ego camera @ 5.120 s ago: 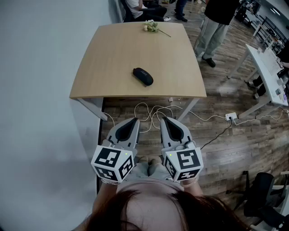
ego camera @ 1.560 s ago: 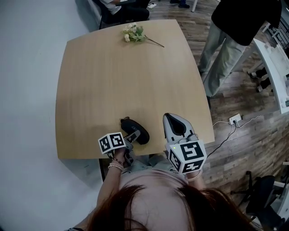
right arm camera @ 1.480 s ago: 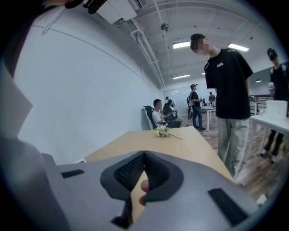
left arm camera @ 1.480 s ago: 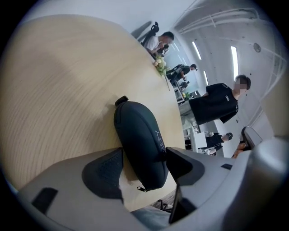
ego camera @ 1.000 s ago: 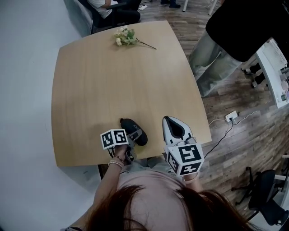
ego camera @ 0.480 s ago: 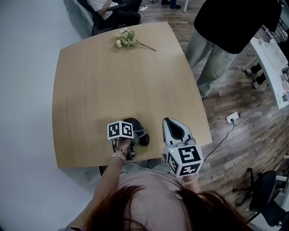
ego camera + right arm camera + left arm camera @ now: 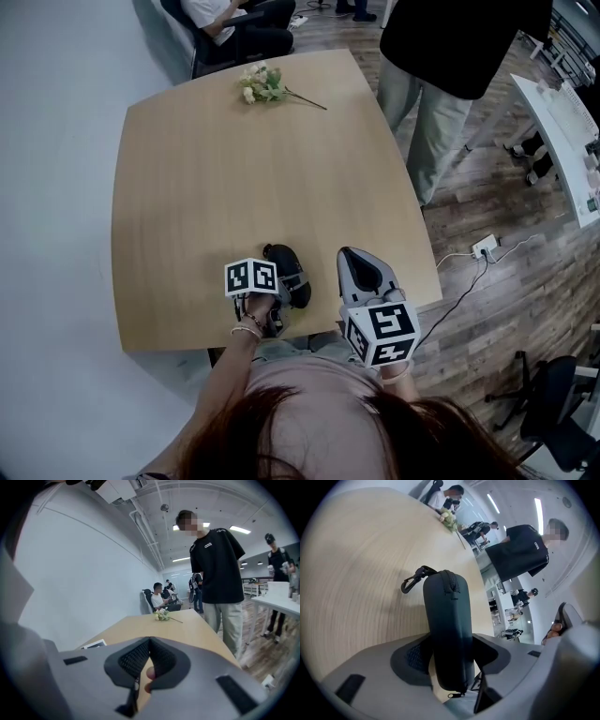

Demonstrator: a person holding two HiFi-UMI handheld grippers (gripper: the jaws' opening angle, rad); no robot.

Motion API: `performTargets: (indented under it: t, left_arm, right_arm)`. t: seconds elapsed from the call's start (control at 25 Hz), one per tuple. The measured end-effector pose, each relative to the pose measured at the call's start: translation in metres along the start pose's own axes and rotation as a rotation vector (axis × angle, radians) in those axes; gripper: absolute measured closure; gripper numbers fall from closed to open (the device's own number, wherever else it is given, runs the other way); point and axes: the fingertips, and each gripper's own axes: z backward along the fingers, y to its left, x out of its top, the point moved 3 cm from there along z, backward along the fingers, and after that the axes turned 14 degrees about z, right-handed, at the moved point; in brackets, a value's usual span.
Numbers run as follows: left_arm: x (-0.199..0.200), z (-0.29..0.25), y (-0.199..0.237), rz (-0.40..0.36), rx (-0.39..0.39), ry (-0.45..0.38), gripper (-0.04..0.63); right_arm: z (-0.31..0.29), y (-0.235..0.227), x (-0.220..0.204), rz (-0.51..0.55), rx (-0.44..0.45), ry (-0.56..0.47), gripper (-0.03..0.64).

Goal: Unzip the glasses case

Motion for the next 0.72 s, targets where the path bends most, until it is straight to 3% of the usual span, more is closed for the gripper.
performTargets:
  t: [0.16, 0.36, 0.72]
  left_arm:
    - [-0.001, 0.006, 0.001, 0.014, -0.031, -0.014, 0.342]
    - [0.013, 0.026, -0.015, 0.048, -0.136, -0.098, 0.342]
    - [0.044, 0.086, -0.060, -0.018, -0.302, -0.302, 0.342]
  right_arm:
    - [-0.001, 0.003, 0.000, 0.007, 0.005, 0.008, 0.601]
    - [-0.004, 0.006, 0.000, 0.023, 0.020, 0.016, 0.601]
    - [-0.014, 0.019, 0.007, 0.054, 0.067, 0.019, 0.601]
